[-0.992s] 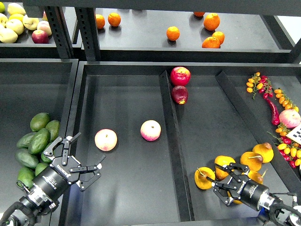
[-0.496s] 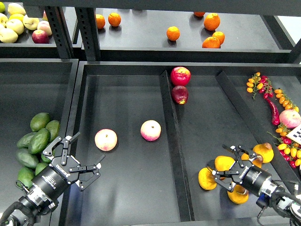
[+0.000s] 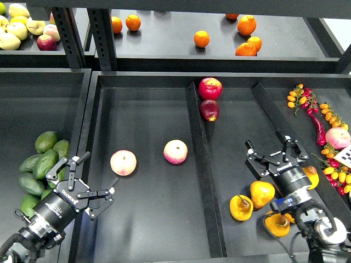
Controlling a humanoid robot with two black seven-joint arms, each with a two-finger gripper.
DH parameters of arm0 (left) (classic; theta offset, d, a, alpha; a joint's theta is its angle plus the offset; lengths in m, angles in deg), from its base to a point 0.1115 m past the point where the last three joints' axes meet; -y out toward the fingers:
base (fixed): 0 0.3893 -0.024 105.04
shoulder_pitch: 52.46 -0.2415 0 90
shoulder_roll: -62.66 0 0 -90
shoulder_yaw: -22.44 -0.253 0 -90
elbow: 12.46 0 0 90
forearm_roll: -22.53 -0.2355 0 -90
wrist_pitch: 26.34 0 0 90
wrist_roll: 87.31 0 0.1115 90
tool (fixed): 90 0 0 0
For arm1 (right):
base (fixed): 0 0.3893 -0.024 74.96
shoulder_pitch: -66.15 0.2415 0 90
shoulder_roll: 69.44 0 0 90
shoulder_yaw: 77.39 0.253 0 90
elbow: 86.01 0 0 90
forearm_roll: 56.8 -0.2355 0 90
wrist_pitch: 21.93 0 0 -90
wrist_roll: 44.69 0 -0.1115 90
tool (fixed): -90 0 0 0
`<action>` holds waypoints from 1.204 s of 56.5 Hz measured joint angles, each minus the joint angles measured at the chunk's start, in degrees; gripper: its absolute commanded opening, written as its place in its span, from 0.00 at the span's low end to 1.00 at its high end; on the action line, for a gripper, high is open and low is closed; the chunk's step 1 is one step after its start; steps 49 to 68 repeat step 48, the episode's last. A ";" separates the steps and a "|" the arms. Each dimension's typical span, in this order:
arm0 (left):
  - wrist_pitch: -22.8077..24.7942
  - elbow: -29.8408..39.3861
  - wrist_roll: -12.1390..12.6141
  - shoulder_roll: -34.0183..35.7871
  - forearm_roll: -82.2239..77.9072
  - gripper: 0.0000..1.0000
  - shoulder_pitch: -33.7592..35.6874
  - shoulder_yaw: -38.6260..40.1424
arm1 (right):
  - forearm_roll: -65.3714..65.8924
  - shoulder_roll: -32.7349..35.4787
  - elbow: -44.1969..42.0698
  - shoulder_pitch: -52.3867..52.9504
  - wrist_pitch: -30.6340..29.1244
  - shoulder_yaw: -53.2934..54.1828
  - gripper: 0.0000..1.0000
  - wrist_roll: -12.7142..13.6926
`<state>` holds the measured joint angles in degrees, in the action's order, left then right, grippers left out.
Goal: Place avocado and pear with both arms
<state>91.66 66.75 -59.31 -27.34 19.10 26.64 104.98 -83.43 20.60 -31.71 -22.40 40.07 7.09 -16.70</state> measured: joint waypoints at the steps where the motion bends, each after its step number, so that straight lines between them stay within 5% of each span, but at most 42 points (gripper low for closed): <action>1: 0.00 0.00 0.00 0.00 0.01 0.99 0.00 0.04 | 0.05 -0.01 0.68 -0.65 0.00 0.05 1.00 0.00; 24: 0.00 0.07 0.00 0.00 0.19 0.99 -0.01 0.59 | 1.94 -0.05 15.67 -9.84 0.00 0.88 1.00 0.01; 29: 0.00 0.07 0.00 0.00 0.19 0.99 -0.01 0.60 | 2.44 -0.05 16.34 -10.07 0.00 0.89 1.00 -0.43; 42: 0.00 0.07 0.00 0.00 0.19 0.99 -0.08 0.61 | 2.78 -0.04 16.47 -10.14 0.00 1.29 1.00 -6.57; 68: 0.00 0.07 0.00 0.00 0.19 0.99 -0.09 0.64 | 2.78 -0.04 16.60 -10.14 0.00 1.48 1.00 -6.85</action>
